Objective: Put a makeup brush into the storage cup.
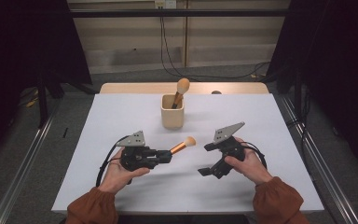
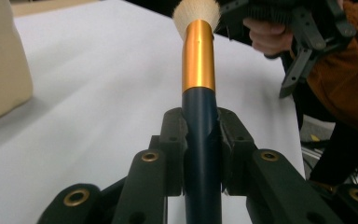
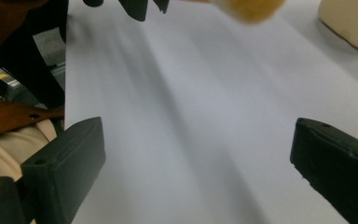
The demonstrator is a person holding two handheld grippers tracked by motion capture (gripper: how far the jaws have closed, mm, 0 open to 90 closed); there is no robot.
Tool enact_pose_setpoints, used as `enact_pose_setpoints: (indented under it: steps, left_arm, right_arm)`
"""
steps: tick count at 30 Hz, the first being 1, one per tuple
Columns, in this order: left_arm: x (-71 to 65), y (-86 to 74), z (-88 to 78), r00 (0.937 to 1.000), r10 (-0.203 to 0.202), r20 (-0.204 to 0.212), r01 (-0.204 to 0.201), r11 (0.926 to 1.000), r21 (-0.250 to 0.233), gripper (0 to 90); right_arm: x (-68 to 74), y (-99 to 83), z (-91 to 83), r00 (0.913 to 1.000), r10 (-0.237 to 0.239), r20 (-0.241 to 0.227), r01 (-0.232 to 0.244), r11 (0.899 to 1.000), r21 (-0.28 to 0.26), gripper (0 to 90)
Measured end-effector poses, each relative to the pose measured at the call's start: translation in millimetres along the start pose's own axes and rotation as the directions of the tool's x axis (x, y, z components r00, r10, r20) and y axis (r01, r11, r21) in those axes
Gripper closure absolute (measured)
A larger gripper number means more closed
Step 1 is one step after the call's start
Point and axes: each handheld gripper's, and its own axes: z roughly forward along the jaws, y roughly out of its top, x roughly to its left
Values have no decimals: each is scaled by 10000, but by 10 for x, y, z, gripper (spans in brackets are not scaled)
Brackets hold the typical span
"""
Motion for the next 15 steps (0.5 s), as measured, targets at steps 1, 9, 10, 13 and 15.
enact_pose_setpoints:
  steps: [1, 9, 10, 13, 15]
  left_arm:
    - [2, -3, -3, 10000, -39, 2, 39, 9999, -133, 746]
    - [13, -13, -24, 9997, -232, -104, 224, 9970, -741, 746]
    - [12, -10, -29, 9997, -228, -106, 218, 9963, -833, 746]
    - [-2, 2, -50, 9998, -147, -118, 133, 9936, -1124, 746]
    - [-4, 8, -61, 9999, -143, -78, 131, 9903, -1383, 746]
  right_arm:
    - [5, -9, -2, 10000, 53, 54, -53, 10000, -68, 31]
    - [1, -78, -38, 9962, 673, 557, -611, 9925, -1057, 30]
    - [0, -82, -38, 9954, 723, 634, -646, 9912, -1159, 34]
    - [11, -91, -45, 9947, 825, 613, -717, 9842, -1618, 34]
    - [33, -90, -50, 9943, 787, 722, -640, 9801, -1878, 34]
